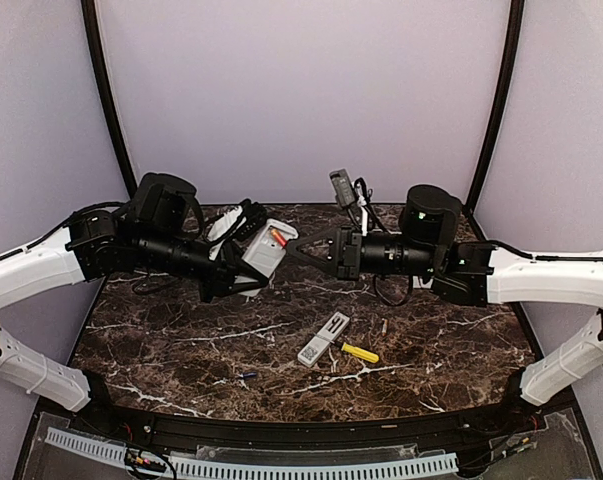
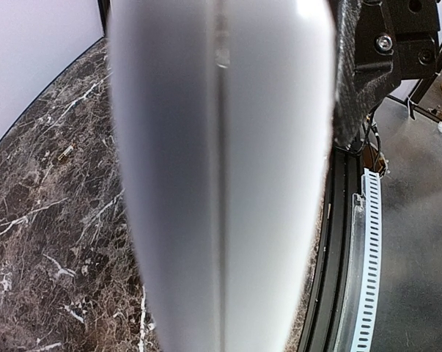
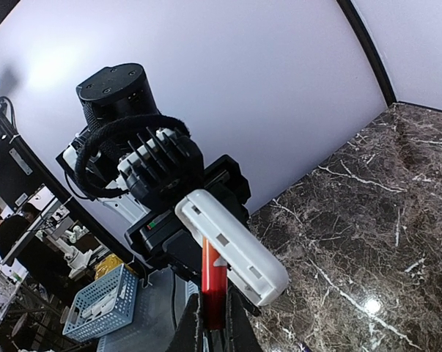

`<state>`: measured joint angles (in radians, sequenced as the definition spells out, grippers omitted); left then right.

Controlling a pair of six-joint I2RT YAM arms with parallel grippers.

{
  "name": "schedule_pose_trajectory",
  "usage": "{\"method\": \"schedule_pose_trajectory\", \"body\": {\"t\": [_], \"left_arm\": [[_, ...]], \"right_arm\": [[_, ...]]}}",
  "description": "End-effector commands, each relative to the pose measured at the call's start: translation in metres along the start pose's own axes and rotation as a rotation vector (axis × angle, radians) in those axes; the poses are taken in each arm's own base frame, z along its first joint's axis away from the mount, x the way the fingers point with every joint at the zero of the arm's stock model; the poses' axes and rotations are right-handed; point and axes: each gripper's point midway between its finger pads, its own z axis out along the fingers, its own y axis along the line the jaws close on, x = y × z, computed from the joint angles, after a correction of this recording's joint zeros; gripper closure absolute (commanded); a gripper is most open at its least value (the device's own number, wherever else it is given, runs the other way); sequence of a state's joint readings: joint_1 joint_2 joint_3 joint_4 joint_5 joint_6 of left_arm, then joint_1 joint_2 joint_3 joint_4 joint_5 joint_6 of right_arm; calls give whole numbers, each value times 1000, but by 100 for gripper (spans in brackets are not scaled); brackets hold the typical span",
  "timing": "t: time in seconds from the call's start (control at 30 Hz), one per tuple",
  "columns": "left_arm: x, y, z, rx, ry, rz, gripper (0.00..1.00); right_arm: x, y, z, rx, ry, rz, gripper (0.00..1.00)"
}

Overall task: Unload the batteries from the remote control
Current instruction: Remove the battery from the remote control without the battery cover.

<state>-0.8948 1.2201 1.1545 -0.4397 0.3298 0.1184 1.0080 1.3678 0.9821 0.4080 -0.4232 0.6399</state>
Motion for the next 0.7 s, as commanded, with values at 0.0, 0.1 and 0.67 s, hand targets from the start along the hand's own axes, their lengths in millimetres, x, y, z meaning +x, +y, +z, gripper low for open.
{"method": "schedule_pose_trajectory", "body": {"t": [0.0, 0.1, 0.67], "left_arm": [[-7, -6, -15, 17, -37, 10, 100], [-5, -9, -14, 36, -27, 4, 100], [19, -25, 6, 164, 181, -246, 100]], "right_arm": [[3, -7, -7, 46, -3, 2, 100], [5, -11, -7, 67, 10, -3, 100], [6, -36, 4, 337, 119, -156, 100]]}}
